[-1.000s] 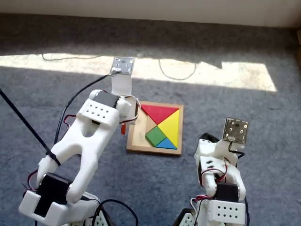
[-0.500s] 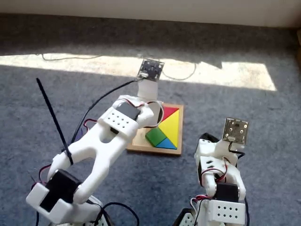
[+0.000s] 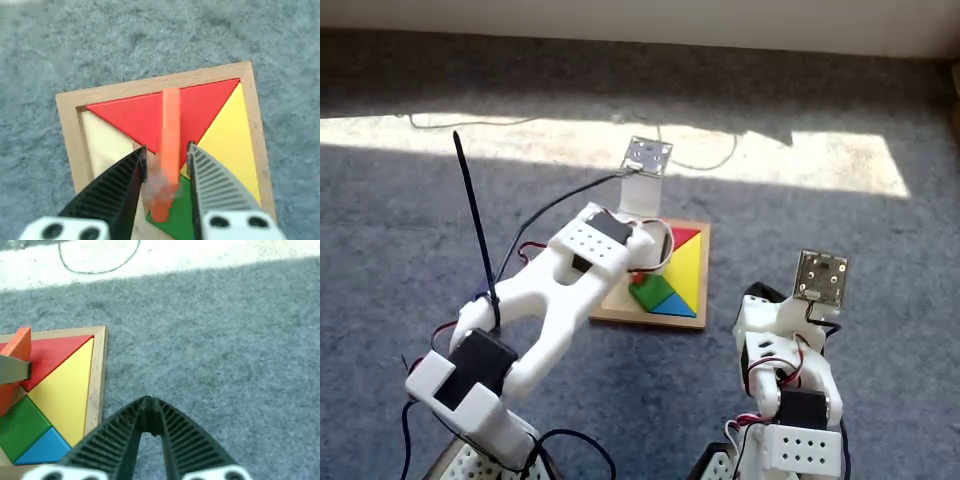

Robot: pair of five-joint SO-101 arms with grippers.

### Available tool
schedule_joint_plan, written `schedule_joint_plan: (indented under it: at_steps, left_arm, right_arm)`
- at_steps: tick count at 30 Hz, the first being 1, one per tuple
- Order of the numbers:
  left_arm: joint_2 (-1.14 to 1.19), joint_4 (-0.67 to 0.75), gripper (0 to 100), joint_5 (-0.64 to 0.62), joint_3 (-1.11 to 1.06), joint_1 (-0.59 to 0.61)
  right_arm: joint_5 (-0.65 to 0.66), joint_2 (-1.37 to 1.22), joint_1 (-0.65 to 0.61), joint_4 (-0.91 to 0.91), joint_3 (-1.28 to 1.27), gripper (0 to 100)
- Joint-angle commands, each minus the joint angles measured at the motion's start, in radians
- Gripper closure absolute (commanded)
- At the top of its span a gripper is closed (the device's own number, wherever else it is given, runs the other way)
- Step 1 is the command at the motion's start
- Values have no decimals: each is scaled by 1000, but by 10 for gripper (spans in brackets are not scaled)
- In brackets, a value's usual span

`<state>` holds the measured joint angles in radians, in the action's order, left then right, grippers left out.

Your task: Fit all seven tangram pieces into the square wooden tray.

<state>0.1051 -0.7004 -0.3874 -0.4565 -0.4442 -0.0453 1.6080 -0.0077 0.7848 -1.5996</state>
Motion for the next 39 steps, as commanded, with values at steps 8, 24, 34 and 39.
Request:
schedule_joint_plan:
  at_steps: [8, 24, 34, 39]
  left_arm:
    - [-10, -170, 776, -75, 147, 125]
    - [-7, -178, 779, -75, 214, 90]
    - [183, -166, 779, -74, 300, 150]
    - [200, -348, 780, -74, 367, 180]
  right_arm:
    - [-5, 19, 4, -25, 51, 985]
    - [-5, 19, 4, -25, 51, 985]
    - [-5, 19, 4, -25, 51, 985]
    - [-5, 19, 4, -25, 51, 985]
